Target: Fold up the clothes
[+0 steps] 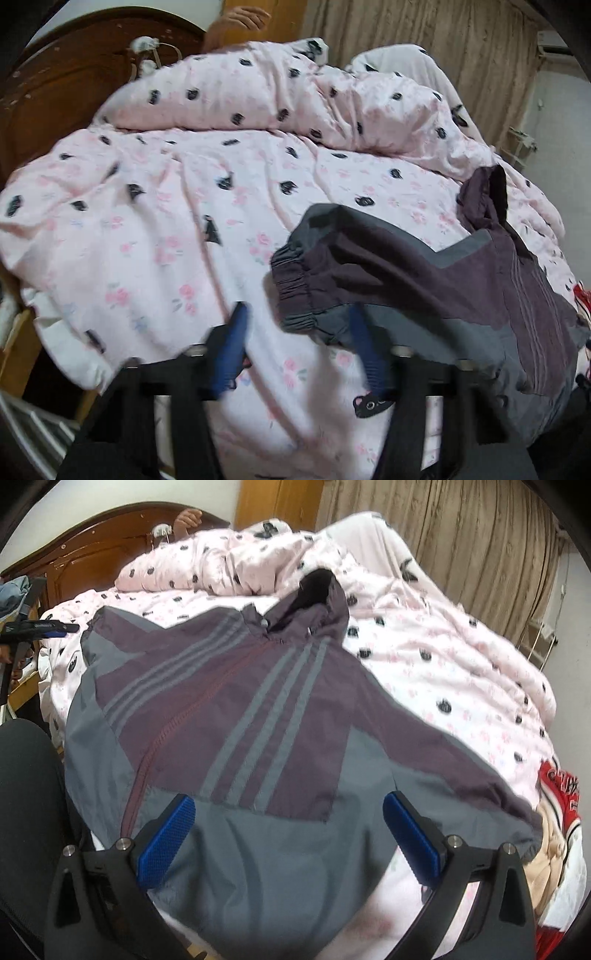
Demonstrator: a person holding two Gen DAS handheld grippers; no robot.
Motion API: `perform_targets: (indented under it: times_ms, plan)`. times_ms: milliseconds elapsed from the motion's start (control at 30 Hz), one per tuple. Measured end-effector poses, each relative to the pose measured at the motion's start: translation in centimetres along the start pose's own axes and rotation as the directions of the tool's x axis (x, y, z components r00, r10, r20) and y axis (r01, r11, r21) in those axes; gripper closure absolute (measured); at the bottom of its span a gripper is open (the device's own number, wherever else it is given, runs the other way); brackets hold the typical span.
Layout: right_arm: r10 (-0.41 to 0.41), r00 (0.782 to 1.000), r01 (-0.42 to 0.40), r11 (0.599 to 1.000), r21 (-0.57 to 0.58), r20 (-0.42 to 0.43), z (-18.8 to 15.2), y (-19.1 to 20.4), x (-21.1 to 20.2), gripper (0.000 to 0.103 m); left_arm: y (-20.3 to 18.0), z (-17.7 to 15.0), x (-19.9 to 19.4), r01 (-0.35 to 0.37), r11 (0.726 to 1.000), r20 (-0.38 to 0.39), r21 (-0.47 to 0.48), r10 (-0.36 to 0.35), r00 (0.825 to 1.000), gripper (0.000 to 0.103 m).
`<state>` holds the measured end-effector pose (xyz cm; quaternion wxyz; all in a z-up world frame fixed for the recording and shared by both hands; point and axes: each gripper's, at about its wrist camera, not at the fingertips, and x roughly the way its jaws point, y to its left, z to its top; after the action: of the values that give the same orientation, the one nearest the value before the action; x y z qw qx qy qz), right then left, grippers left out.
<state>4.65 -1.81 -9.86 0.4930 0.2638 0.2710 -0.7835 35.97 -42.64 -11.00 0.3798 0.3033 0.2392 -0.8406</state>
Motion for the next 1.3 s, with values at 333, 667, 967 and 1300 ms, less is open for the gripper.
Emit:
perform_targets:
  times_ms: [333,667,967,1300]
  plan:
    - [0.032,0.996,-0.036,0.998,0.051,0.086,2.8,1.1,1.6,0.000,0.5,0.8,2.3,0.072,0.997,-0.019,0.029,-0.071,0.997,0.068]
    - [0.291,0.936,-0.305,0.951,0.047,0.196,9.5,7.9,3.7,0.000,0.6,0.7,2.7,0.095,0.994,-0.024,0.046,-0.094,0.995,0.078]
    - [0.531,0.828,-0.550,0.832,0.070,0.183,13.5,12.6,7.8,0.001,1.2,1.0,1.0,0.083,0.996,0.015,0.018,-0.083,0.996,0.084]
    - [0.552,0.833,-0.552,0.828,0.097,0.030,12.9,14.9,13.5,0.000,2.9,0.5,0.0,0.097,0.994,-0.006,-0.048,-0.097,0.995,0.084]
